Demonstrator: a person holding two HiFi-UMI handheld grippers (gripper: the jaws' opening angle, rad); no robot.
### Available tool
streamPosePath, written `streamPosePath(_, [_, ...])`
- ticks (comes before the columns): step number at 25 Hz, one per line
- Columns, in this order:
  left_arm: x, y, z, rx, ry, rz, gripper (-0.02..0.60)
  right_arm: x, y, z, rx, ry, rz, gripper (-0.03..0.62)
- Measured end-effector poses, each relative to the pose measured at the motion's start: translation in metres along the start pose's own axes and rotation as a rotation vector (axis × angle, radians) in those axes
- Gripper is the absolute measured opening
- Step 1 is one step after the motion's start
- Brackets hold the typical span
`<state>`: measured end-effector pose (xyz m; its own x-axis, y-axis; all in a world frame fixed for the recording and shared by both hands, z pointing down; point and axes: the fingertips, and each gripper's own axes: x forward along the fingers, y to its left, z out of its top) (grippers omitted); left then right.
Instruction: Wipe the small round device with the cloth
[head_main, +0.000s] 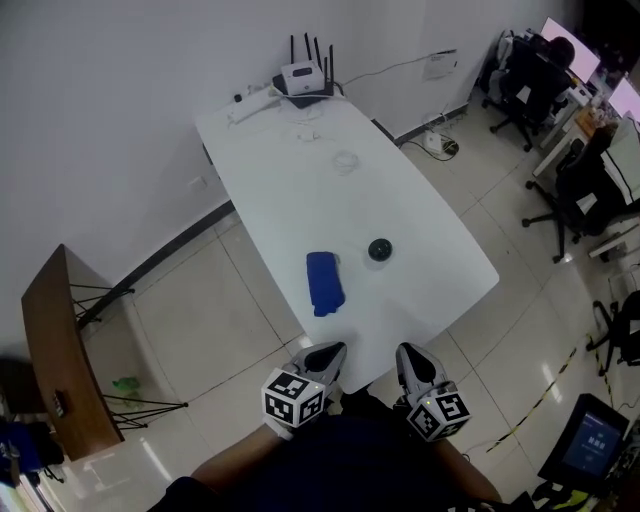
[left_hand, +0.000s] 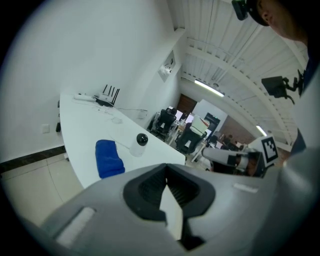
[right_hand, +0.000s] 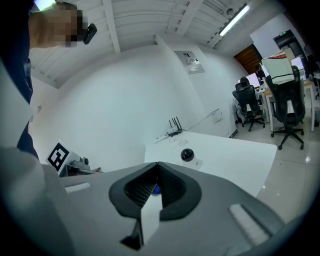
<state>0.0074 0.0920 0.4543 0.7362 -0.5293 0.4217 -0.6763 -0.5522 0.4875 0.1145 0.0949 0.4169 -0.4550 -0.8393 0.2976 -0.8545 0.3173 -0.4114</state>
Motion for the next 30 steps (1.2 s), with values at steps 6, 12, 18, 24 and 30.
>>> streamPosePath(6, [0.035, 0.008, 0.022, -0.003, -0.029, 0.073, 0.003, 0.019, -0.035, 0.010, 0.011, 0.018, 0.050, 0.011])
streamPosePath(12, [0.057, 0.004, 0.045, 0.005, -0.052, 0.104, 0.003, 0.038, -0.054, 0.023, 0.023, 0.051, 0.092, 0.011])
streamPosePath(18, [0.047, 0.024, 0.044, 0.109, -0.012, 0.187, 0.050, 0.049, -0.055, 0.017, 0.032, 0.055, 0.090, 0.011])
streamPosePath(24, [0.050, 0.109, 0.046, 0.059, 0.033, 0.256, 0.081, 0.084, -0.055, 0.002, 0.054, 0.117, 0.043, 0.011])
streamPosePath(30, [0.071, 0.178, 0.037, -0.058, 0.120, 0.237, 0.153, 0.127, -0.046, -0.028, 0.074, 0.195, 0.009, 0.011])
